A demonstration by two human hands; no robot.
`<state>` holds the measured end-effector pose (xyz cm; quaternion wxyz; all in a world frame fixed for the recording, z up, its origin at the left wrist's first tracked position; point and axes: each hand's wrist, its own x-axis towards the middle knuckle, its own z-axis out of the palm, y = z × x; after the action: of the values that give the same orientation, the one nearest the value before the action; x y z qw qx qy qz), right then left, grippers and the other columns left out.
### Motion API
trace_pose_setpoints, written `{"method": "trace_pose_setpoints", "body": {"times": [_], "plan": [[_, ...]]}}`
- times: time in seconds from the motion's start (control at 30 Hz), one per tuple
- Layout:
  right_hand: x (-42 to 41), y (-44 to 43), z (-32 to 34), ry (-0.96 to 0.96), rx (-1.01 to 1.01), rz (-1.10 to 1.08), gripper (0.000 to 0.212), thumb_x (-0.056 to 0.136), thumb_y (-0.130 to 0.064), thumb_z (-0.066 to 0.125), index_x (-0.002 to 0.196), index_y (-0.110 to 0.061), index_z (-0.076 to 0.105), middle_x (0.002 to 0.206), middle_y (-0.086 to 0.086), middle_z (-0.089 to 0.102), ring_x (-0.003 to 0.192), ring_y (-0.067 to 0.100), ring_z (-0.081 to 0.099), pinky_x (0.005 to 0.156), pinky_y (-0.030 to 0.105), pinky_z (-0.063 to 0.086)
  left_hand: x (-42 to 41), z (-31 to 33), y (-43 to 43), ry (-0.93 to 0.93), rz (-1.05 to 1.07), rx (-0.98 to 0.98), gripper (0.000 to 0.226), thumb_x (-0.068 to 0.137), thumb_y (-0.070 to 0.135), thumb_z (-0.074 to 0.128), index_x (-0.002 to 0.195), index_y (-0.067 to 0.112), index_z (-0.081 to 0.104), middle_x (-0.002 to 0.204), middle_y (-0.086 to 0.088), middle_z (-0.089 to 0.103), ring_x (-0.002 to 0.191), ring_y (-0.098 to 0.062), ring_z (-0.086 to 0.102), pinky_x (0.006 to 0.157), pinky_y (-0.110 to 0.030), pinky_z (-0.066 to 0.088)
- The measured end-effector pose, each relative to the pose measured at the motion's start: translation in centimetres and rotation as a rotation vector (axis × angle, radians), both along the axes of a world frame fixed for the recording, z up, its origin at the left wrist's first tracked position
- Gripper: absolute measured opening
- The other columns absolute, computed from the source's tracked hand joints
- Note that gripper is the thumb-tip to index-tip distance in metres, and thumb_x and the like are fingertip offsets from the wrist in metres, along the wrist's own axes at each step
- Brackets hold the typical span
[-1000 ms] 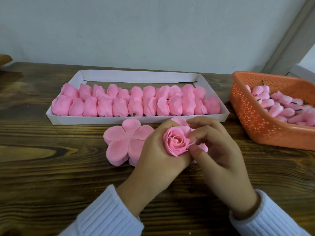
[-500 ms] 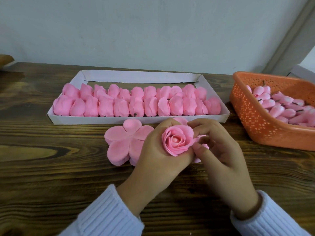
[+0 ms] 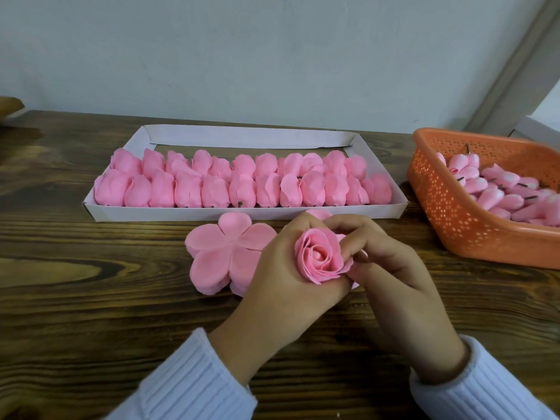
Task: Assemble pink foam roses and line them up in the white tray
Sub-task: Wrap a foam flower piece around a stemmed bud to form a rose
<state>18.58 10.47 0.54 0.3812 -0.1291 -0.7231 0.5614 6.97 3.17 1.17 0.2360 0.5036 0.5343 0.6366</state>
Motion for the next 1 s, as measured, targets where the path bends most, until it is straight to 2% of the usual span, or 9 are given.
{"method": "trace_pose_setpoints", "body": {"times": [0.1,0.23,0.33,0.4,0.47,0.53,0.7,0.83,1.0], "plan": [[-0.1,0.0,0.0,0.052,0.028,0.029,0.018,0.08,-0.013,0.057,0.086,-0.024,0.07,0.115,0.005,0.062,0.114,0.025,0.058,0.093,0.036,0.046,0.1,0.2,-0.1,-0.018,-0.013,0.026,0.028,0.063,0.011,0.073,0.067,0.03,0.053,0.064,0.017,0.061,0.061,0.0,0.056,0.061,-0.013,0.045],[-0.3,0.1,-0.1,0.087,-0.066,-0.043,0.028,0.082,-0.022,0.059,0.109,-0.026,0.064,0.111,0.005,0.064,0.104,0.018,0.061,0.076,0.026,0.052,0.2,0.5,-0.3,-0.007,-0.012,0.063,0.032,0.069,0.001,0.069,0.069,0.03,0.056,0.06,0.019,0.062,0.059,0.004,0.06,0.057,-0.007,0.045],[-0.4,-0.1,-0.3,0.003,-0.224,-0.123,0.017,0.086,-0.024,0.053,0.098,-0.024,0.065,0.093,0.006,0.068,0.076,0.025,0.058,0.057,0.03,0.046,0.2,0.6,-0.5,-0.104,-0.052,0.106,0.025,0.076,-0.009,0.067,0.074,0.015,0.06,0.062,0.013,0.065,0.06,0.001,0.063,0.057,-0.008,0.048],[-0.5,-0.2,-0.1,-0.095,-0.299,-0.13,0.018,0.091,-0.024,0.049,0.085,-0.022,0.066,0.068,0.004,0.061,0.056,0.021,0.047,0.045,0.024,0.036,0.1,0.5,-0.4,-0.184,-0.032,0.143,0.008,0.073,0.003,0.069,0.076,0.007,0.063,0.067,0.002,0.066,0.064,-0.007,0.064,0.061,-0.017,0.052],[-0.7,-0.7,0.3,-0.181,-0.378,-0.019,0.029,0.098,-0.024,0.049,0.076,-0.021,0.067,0.055,0.002,0.057,0.046,0.013,0.044,0.037,0.016,0.028,0.0,0.6,-0.5,-0.22,-0.025,0.141,0.007,0.074,0.009,0.068,0.077,0.004,0.065,0.062,-0.005,0.063,0.057,-0.018,0.061,0.054,-0.025,0.052],[-0.8,-1.2,0.7,-0.198,-0.489,0.117,0.033,0.095,-0.02,0.047,0.07,-0.021,0.068,0.052,0.001,0.057,0.038,0.009,0.046,0.034,0.011,0.023,0.1,0.8,-0.7,-0.21,-0.046,0.132,0.006,0.076,0.009,0.067,0.075,0.003,0.063,0.055,0.001,0.058,0.048,-0.01,0.054,0.046,-0.021,0.046],[-0.8,-1.2,0.7,-0.242,-0.679,0.266,0.022,0.081,-0.015,0.053,0.062,-0.009,0.061,0.052,0.009,0.048,0.036,0.01,0.037,0.034,0.011,0.019,0.1,0.8,-1.1,-0.181,-0.119,0.115,0.011,0.073,0.022,0.069,0.075,0.015,0.062,0.054,0.003,0.06,0.037,-0.01,0.051,0.039,-0.026,0.047],[-0.7,-0.8,0.7,-0.201,-0.841,0.37,0.031,0.089,-0.011,0.055,0.058,-0.009,0.061,0.051,0.002,0.05,0.037,0.003,0.035,0.033,0.011,0.02,0.0,0.7,-1.0,-0.234,-0.072,0.164,0.013,0.071,0.019,0.071,0.08,0.024,0.063,0.065,0.003,0.064,0.037,-0.014,0.053,0.04,-0.023,0.047],[-1.0,-0.9,0.5,-0.166,-0.783,0.307,0.023,0.089,-0.016,0.053,0.071,-0.006,0.064,0.059,0.006,0.052,0.04,0.003,0.035,0.032,0.01,0.022,-0.2,0.5,-0.5,-0.46,-0.008,0.216,0.013,0.066,0.02,0.07,0.074,0.03,0.067,0.068,0.007,0.063,0.044,-0.009,0.056,0.039,-0.021,0.045]]}}
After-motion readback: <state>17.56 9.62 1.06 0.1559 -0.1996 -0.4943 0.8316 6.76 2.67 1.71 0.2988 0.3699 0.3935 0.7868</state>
